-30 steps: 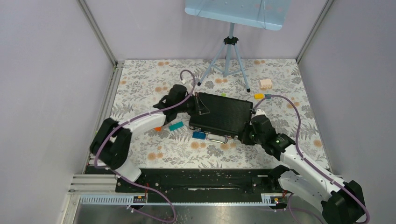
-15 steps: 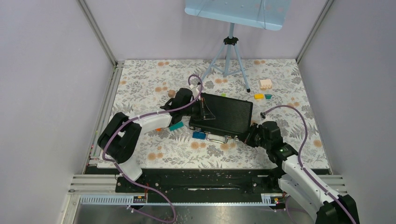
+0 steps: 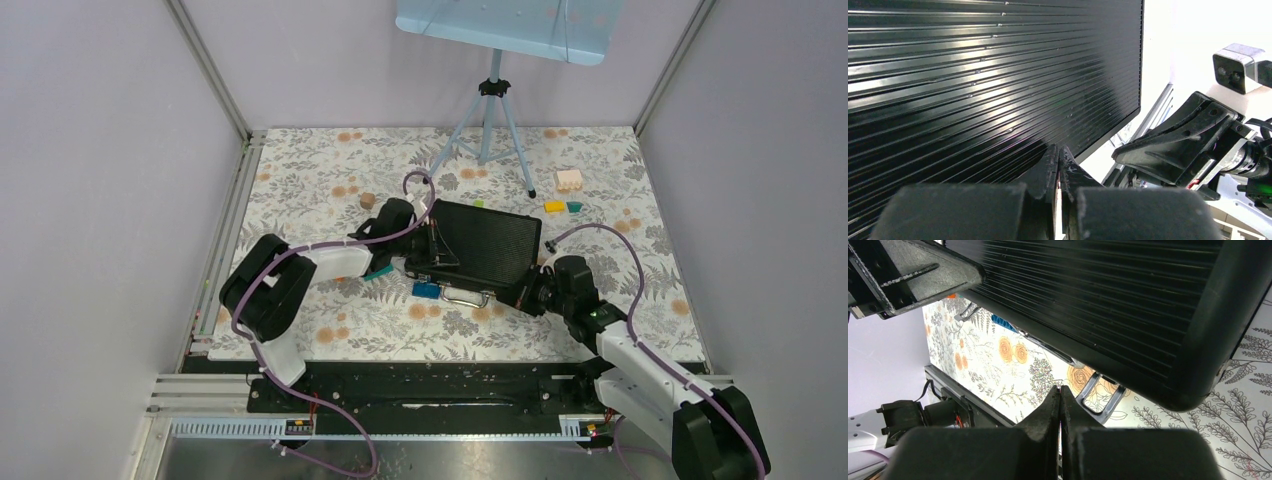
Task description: Pack up texas hold em set
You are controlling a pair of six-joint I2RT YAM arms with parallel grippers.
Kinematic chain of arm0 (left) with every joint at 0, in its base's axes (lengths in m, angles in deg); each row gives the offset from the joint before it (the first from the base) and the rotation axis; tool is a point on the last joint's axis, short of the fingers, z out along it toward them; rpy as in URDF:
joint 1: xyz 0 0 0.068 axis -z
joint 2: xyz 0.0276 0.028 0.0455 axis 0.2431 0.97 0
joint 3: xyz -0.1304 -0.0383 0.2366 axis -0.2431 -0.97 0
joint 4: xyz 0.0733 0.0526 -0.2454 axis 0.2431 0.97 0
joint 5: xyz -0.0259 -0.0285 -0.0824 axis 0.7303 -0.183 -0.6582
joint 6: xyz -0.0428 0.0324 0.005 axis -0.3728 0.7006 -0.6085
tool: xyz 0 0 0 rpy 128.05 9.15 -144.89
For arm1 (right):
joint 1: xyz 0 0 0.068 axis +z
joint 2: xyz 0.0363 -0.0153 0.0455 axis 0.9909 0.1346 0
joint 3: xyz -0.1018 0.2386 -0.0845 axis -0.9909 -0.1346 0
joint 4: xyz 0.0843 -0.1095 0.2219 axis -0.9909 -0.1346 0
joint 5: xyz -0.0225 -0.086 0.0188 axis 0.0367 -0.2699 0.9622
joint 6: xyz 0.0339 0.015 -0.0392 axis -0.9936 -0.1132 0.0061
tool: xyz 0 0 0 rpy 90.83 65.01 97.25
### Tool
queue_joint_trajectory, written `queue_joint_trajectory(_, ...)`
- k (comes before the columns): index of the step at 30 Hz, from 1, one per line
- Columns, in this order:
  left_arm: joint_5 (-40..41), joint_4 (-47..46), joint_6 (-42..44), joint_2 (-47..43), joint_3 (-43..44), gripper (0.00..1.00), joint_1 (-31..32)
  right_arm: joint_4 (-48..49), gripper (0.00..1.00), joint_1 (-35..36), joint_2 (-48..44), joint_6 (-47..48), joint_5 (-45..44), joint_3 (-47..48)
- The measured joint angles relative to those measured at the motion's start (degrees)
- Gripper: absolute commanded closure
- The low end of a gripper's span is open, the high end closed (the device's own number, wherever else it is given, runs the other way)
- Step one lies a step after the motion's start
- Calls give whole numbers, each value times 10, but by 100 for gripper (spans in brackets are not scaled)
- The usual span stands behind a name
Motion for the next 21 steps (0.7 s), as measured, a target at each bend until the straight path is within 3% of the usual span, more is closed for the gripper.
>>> queue_joint_trajectory(12, -7, -62, -39, 1, -35, 100, 0, -36, 100, 0, 32, -3, -16, 5)
queue_joint_trajectory(21, -7, -62, -39, 1, -35, 100, 0, -103, 100, -2, 71, 4, -96, 6)
